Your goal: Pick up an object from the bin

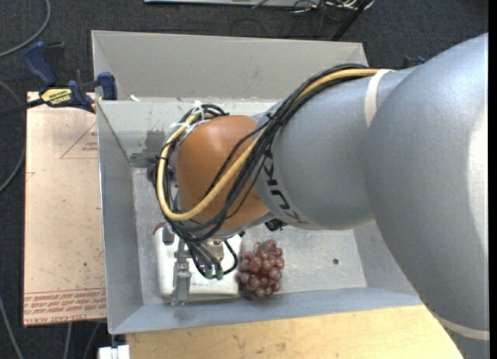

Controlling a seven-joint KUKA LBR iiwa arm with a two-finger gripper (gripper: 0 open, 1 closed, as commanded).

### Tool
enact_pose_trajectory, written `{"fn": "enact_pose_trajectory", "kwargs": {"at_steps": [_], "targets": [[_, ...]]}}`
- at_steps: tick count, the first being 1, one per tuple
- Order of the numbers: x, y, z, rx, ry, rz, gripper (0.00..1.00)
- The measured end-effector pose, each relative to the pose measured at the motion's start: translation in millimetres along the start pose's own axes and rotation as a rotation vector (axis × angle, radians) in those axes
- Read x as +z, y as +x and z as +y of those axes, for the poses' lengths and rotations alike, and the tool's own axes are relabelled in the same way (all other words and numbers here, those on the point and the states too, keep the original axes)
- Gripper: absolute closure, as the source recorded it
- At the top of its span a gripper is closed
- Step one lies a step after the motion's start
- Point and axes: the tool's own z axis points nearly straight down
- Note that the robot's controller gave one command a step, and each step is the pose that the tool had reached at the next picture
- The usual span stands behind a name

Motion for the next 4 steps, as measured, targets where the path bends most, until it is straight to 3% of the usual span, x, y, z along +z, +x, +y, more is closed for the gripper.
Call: {"fn": "enact_pose_trajectory", "kwargs": {"at_steps": [2, 3, 4], "targets": [[-4, -2.8, -4, -0.011, -0.003, -0.006, 0.0], [-9, -6.2, -24, -0.056, 0.0, -0.007, 0.0], [-23, -12.5, -66, -0.088, -0.004, -0.006, 0.0]]}}
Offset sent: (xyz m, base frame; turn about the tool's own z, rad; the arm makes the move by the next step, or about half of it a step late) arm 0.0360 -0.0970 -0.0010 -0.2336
